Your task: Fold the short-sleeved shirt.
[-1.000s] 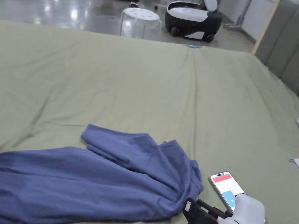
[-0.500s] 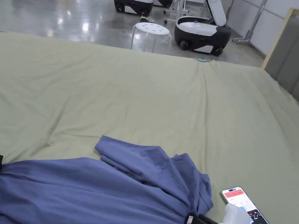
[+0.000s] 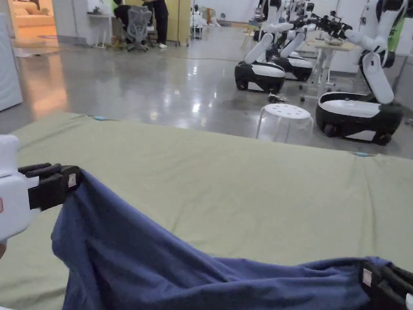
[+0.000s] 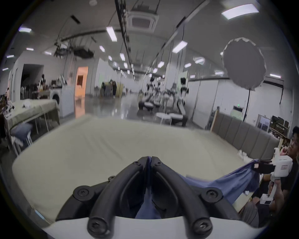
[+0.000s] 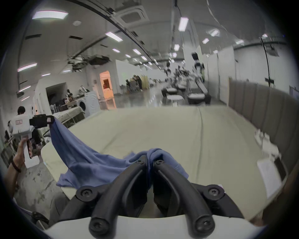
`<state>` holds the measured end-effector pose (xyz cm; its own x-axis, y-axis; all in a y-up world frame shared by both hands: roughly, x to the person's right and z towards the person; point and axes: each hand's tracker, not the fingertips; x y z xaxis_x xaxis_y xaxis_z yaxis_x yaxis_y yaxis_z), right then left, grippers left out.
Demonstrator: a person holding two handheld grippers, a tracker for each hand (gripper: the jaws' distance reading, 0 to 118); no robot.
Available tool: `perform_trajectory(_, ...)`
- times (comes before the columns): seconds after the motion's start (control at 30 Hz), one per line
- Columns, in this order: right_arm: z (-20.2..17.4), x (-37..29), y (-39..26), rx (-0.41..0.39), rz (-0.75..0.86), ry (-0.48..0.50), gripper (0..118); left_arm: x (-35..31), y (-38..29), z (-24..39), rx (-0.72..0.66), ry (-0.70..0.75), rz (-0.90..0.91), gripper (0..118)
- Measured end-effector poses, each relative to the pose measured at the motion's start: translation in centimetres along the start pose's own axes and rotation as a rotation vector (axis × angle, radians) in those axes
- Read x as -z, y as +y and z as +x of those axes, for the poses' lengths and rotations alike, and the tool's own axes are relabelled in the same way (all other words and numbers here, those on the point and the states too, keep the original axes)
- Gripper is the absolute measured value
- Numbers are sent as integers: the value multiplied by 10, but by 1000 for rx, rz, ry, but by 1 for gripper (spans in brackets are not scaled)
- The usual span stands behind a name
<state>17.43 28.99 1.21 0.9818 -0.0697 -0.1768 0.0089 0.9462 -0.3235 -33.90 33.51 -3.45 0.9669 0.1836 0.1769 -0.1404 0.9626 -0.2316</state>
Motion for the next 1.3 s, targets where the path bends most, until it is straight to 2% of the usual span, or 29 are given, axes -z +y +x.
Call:
perform_trajectory(0.1,-2,1,52,-51,89,-15,6,-18,50,-1,-18,-24,112,5)
perform_trajectory(0.17,5,6,86,-83,121,-30,6,-25,77,1,52,36,173,5)
perform_trajectory(0.3,20,16,141,-95,177,-45,6,-19,116,2,63,65,210,5)
perform_trajectory(0.5,36,51,201,-66,223,-50,6,20,152,10,55,103,235,5)
perform_trajectory(0.73,34,118,249,-158,217,-139,6,99,179,-5,29,124,221,5)
perform_trajectory(0.83,38,149,265,-175,206,-184,6,130,181,-1,62,157,176,5)
perform_trajectory(1.0,38,184,278,-153,188,-207,6,163,179,3,65,169,152,5)
perform_trajectory(1.07,42,194,276,-117,170,-205,6,181,174,3,107,203,103,5)
perform_trajectory(1.1,41,198,270,-129,160,-205,6,187,165,1,110,175,99,5)
perform_trajectory(1.2,43,212,232,-144,98,-204,6,199,123,0,109,162,38,5)
perform_trajectory(1.3,48,218,171,-110,51,-175,6,198,59,-4,-11,84,-29,5)
